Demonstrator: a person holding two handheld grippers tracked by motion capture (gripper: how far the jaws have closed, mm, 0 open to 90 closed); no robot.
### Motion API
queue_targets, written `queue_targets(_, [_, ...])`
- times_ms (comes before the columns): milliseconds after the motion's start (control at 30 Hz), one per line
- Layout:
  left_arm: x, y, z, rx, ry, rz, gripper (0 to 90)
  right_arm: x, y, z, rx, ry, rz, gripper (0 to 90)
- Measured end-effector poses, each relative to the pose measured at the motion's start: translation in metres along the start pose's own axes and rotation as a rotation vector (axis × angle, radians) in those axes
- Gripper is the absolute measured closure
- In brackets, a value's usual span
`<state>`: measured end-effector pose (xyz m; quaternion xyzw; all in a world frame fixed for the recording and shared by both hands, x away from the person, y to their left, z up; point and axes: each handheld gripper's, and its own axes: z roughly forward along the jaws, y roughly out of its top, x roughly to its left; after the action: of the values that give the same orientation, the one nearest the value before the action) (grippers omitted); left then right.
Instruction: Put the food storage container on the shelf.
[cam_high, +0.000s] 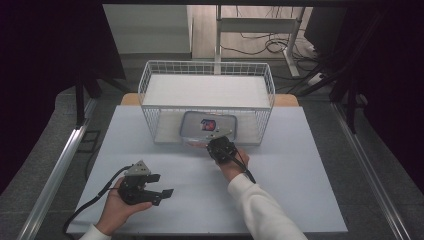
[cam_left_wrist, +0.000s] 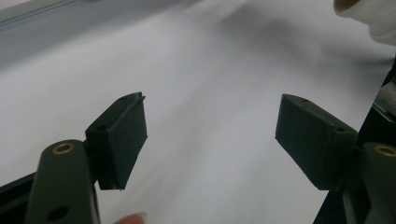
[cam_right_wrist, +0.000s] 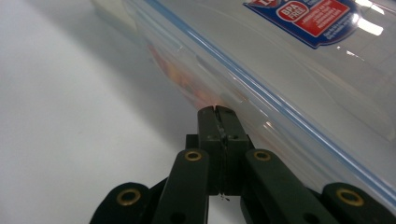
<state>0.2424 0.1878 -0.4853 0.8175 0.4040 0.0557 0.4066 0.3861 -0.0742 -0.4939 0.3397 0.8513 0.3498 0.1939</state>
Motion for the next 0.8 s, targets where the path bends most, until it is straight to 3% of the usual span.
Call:
queue_targets(333, [0.001, 0.000, 0.000, 0.006, 0.002, 0.001, 24.1, -0.023, 0.011, 0.013, -0.004, -0.046, 0.071, 89.0])
queue_targets(533, [0.002, 0.000, -0.001, 0.005, 0.003, -0.001, 23.8, -0.024, 0.014, 0.017, -0.005, -0.043, 0.080, 88.9])
queue_targets(633, [0.002, 0.000, -0.003, 0.000, 0.008, 0.000, 23.7, -0.022, 0.013, 0.013, -0.005, -0.033, 0.078, 89.0])
queue_targets(800, [0.006, -0.002, -0.002, -0.011, 0.007, -0.025, 23.8, -0.018, 0.008, -0.017, -0.018, -0.004, 0.015, 88.9])
